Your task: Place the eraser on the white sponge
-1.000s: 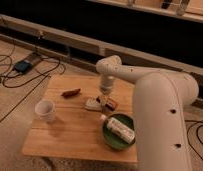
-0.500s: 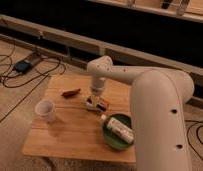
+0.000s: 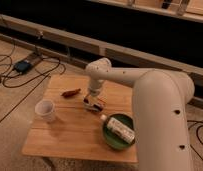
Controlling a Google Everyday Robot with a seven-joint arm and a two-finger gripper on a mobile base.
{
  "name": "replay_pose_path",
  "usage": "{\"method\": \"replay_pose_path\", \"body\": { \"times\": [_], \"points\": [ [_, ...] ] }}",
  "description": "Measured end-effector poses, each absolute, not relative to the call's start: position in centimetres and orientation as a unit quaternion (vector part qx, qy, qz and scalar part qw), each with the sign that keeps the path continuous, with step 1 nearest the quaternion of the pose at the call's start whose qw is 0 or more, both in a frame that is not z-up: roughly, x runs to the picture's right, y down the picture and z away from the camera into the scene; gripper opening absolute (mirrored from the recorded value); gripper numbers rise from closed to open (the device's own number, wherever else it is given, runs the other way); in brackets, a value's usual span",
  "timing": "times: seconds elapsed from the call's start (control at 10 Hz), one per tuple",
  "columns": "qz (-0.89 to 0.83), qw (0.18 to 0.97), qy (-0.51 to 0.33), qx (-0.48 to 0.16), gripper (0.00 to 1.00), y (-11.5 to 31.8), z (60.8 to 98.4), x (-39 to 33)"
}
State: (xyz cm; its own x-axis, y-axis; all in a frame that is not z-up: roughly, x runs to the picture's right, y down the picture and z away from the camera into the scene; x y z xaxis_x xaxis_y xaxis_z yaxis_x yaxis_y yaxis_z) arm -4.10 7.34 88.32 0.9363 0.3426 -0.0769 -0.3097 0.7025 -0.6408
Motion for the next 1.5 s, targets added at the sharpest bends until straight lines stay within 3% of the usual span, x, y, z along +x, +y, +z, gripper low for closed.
{"method": "replay_pose_path", "body": {
  "times": [0.4, 1.1, 1.2, 1.5],
  "points": [
    [0.155, 0.931, -0.029, -0.330, 0.03, 7.1, 89.7, -4.1],
    [0.125, 0.940, -0.012, -0.318, 0.72, 7.3, 90.9, -4.4],
    [0.124, 0.940, -0.011, -0.318, 0.79, 7.3, 90.9, -4.4],
    [0.128, 0.940, -0.012, -0.315, 0.80, 7.0, 90.8, -4.1]
  ]
}}
